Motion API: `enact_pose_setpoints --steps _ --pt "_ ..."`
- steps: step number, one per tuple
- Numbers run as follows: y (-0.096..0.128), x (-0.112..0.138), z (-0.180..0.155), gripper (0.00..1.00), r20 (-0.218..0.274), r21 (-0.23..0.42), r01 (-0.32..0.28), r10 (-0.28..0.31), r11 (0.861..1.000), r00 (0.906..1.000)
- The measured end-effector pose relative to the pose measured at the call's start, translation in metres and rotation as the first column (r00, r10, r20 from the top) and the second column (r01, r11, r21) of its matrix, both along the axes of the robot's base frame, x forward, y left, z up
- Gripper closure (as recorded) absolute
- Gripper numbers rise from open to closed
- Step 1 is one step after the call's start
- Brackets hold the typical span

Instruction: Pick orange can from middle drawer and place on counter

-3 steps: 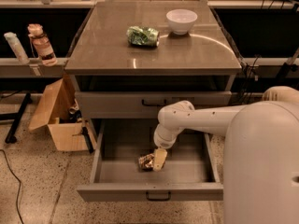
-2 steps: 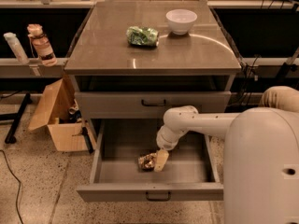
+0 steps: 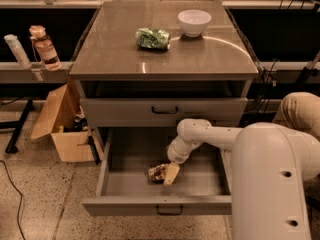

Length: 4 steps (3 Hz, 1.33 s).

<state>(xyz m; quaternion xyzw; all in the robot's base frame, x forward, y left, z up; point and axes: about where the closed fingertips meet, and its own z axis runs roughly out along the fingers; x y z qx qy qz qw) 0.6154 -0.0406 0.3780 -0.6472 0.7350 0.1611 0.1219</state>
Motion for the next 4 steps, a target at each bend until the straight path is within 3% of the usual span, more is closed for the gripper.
enact_pose_setpoints --steps 1,4 --pt "0.002 -0.0001 -0.0256 0.0 -0.053 0.014 0.011 -0.01 1.0 0.9985" --pt "0.0022 0.0002 -0.0277 0.65 -0.055 0.015 0.013 -0.012 1.0 0.9984"
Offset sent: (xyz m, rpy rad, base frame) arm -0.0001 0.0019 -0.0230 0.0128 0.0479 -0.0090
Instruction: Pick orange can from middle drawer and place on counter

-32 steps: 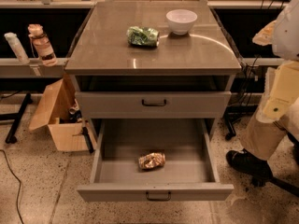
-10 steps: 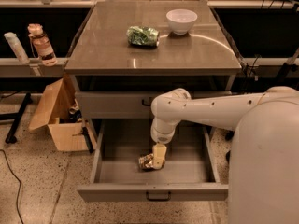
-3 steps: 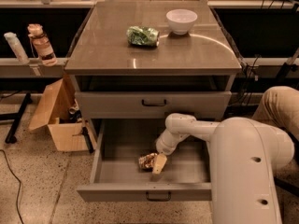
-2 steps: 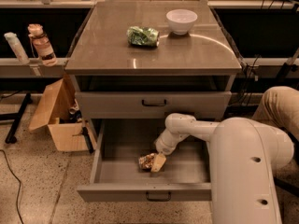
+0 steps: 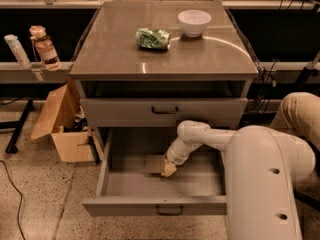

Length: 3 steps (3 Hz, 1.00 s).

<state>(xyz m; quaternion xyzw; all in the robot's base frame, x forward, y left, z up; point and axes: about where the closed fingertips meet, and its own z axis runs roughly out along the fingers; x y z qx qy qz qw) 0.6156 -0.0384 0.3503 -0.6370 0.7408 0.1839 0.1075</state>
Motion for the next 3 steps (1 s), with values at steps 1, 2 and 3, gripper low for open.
enact_pose_setpoints --steps 1,2,3 --pt "0.0 0.0 0.0 0.89 0.0 0.0 0.0 0.0 1.0 1.0" --pt "0.0 0.0 0.0 1.0 0.0 0.0 0.0 0.0 1.0 1.0" --pt "-0.0025 -0.0011 0.0097 1.0 0.008 -0.001 0.009 -0.009 1.0 0.9999"
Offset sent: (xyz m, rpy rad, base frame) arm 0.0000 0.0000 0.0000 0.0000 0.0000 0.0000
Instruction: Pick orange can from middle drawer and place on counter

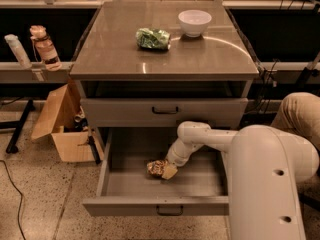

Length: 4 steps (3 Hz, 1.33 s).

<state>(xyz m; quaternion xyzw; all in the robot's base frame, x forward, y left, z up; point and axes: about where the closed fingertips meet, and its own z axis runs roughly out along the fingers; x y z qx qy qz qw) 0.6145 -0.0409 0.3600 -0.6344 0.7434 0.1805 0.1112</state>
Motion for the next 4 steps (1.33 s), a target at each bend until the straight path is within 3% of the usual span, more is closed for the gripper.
enact_pose_setpoints --steps 2,4 --pt "-0.013 -0.021 0.009 1.0 0.054 0.009 0.052 -0.053 0.999 0.9972" --pt "-0.034 -0.058 0.067 1.0 0.176 0.017 0.104 -0.106 0.994 0.9787"
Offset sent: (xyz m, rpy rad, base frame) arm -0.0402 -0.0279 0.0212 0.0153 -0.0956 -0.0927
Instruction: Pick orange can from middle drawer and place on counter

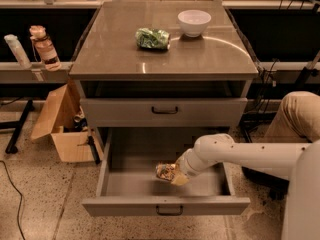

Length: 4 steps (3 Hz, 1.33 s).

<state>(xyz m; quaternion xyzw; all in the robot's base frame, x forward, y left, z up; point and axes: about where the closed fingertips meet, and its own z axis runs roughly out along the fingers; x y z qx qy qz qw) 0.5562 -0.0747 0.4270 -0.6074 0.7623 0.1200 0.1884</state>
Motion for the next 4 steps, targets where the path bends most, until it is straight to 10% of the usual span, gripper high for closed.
enact_pose_setpoints --steps 2,4 --pt "0.01 -0.019 0.095 1.0 0.064 0.075 -0.131 0.126 0.989 0.9899" --pt "0.043 -0.004 0.182 1.0 0.056 0.047 -0.298 0.296 0.953 0.9536"
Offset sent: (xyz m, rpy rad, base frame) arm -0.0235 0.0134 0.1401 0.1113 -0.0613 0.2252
